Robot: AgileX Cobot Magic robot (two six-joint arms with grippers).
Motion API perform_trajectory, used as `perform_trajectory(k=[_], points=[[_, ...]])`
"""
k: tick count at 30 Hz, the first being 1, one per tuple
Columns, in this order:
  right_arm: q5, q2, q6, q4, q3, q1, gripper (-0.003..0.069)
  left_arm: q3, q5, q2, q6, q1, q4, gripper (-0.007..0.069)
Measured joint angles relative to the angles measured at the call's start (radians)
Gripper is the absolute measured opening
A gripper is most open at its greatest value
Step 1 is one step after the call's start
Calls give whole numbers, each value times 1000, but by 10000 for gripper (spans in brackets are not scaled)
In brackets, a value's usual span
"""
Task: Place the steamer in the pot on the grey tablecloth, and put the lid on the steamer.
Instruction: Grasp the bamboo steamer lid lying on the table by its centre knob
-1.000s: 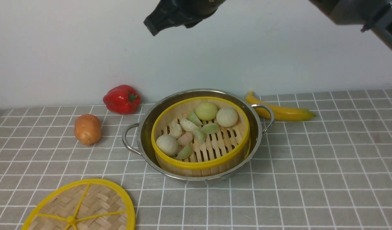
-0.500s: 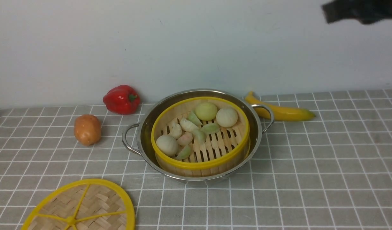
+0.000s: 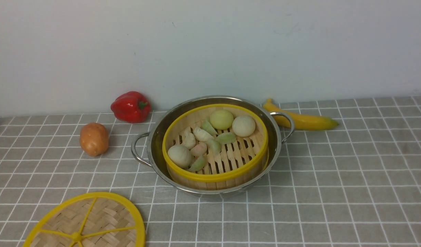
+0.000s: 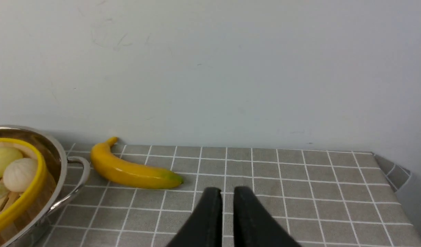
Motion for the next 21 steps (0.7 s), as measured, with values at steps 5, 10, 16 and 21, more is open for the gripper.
perform_trajectory(k=[5, 10, 16, 21], points=[[-165, -199, 2, -4, 257, -30, 101, 0, 0, 0, 0, 0, 0, 244], [-239, -367, 2, -31, 433, -32, 113, 0, 0, 0, 0, 0, 0, 244], [-237, -498, 2, -50, 541, -32, 126, 0, 0, 0, 0, 0, 0, 244], [-159, -582, 6, -50, 542, -32, 136, 0, 0, 0, 0, 0, 0, 244]])
